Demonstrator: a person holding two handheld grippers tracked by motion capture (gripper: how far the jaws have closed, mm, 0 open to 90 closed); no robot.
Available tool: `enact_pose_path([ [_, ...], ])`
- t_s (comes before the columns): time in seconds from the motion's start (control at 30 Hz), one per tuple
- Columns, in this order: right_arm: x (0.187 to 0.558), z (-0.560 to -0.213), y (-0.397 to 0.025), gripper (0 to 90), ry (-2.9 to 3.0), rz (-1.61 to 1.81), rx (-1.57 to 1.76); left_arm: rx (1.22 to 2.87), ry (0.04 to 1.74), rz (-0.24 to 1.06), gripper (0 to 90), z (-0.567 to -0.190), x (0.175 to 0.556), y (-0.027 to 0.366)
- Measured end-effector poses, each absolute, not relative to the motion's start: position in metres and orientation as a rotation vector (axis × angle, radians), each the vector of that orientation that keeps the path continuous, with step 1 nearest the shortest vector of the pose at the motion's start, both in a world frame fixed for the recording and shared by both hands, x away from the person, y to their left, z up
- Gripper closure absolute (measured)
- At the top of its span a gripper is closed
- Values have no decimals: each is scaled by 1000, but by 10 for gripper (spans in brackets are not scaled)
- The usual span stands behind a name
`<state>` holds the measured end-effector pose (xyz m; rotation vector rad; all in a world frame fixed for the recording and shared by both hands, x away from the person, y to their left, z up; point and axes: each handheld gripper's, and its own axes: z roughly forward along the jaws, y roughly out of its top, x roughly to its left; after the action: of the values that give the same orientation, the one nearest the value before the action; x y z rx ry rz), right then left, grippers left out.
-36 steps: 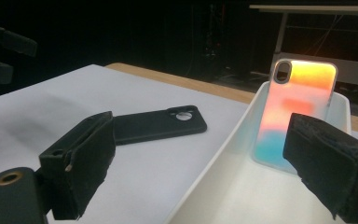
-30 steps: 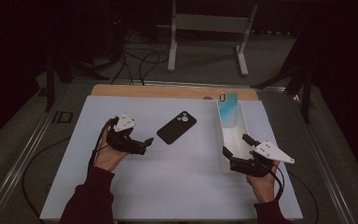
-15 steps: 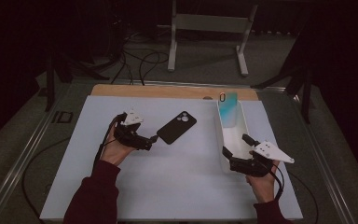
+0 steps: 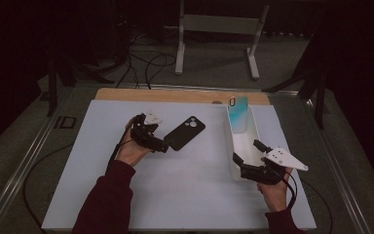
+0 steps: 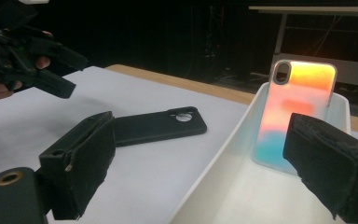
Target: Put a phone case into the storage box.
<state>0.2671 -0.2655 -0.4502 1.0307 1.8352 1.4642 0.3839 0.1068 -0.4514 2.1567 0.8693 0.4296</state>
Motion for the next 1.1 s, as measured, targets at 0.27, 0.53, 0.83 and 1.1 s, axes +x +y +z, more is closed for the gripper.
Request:
enact_pose_path([
  [0.27,267,-449,-266,88,1833,1469,1033,2175,892,426,0,-457,398,93],
  [0.53,267,-449,-265,88,1831,1475,1028,2220,896,419,0,-465,409,80],
  [0.83,266,-447,-264,88,1827,1482,1022,2273,932,402,0,-477,420,70],
  [1.1,266,-447,-264,88,1825,1490,1025,2297,939,377,0,-489,429,59],
])
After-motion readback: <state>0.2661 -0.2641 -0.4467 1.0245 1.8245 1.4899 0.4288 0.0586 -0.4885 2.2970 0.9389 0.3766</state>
